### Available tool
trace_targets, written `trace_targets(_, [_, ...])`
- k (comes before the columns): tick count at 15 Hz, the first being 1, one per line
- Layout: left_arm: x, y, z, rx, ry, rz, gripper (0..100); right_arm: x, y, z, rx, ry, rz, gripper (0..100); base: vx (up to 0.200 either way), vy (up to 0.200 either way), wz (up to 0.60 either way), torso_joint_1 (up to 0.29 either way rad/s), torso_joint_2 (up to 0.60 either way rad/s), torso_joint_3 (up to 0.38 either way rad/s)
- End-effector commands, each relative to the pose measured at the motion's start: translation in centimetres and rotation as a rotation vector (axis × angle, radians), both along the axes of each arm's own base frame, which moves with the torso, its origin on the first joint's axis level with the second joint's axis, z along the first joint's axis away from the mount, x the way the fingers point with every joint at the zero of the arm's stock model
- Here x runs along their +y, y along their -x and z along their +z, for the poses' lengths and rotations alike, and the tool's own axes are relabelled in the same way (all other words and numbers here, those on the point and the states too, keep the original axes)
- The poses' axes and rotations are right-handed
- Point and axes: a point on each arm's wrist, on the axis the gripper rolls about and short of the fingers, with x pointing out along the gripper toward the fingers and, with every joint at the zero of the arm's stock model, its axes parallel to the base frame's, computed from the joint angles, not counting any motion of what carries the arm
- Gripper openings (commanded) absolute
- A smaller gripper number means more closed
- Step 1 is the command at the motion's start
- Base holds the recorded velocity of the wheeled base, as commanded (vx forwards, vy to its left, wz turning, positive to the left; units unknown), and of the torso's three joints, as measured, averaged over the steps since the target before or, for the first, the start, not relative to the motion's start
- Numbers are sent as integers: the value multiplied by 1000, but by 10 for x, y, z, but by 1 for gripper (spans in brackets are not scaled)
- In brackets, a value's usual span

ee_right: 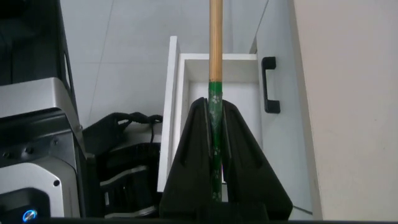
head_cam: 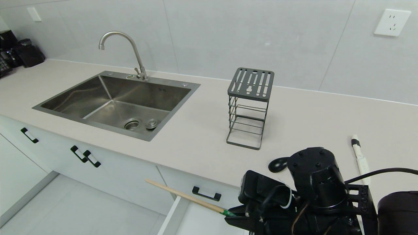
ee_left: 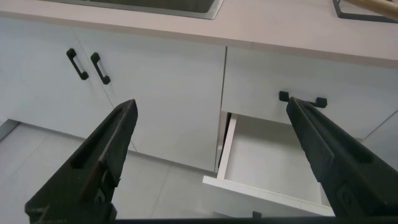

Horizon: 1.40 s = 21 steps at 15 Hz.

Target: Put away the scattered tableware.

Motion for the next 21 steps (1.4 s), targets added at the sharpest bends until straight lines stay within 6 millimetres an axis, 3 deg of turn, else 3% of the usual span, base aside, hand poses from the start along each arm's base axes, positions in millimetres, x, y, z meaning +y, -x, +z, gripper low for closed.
trace_targets(1, [0,0,0,1,0,0,100,5,3,3,-7,-10,4,0,0,0,0,0,0,0])
trace_targets(5, [0,0,0,1,0,0,100,13,17,7,3,-21,-5,0,0,0,0,0,0,0])
trace_targets(11, [0,0,0,1,0,0,100,8,22,16,-18,-39,-14,0,0,0,0,-5,9,8])
trace_targets(21, [0,0,0,1,0,0,100,14,25,26,-62,-38,-60,0,0,0,0,-176,342,166])
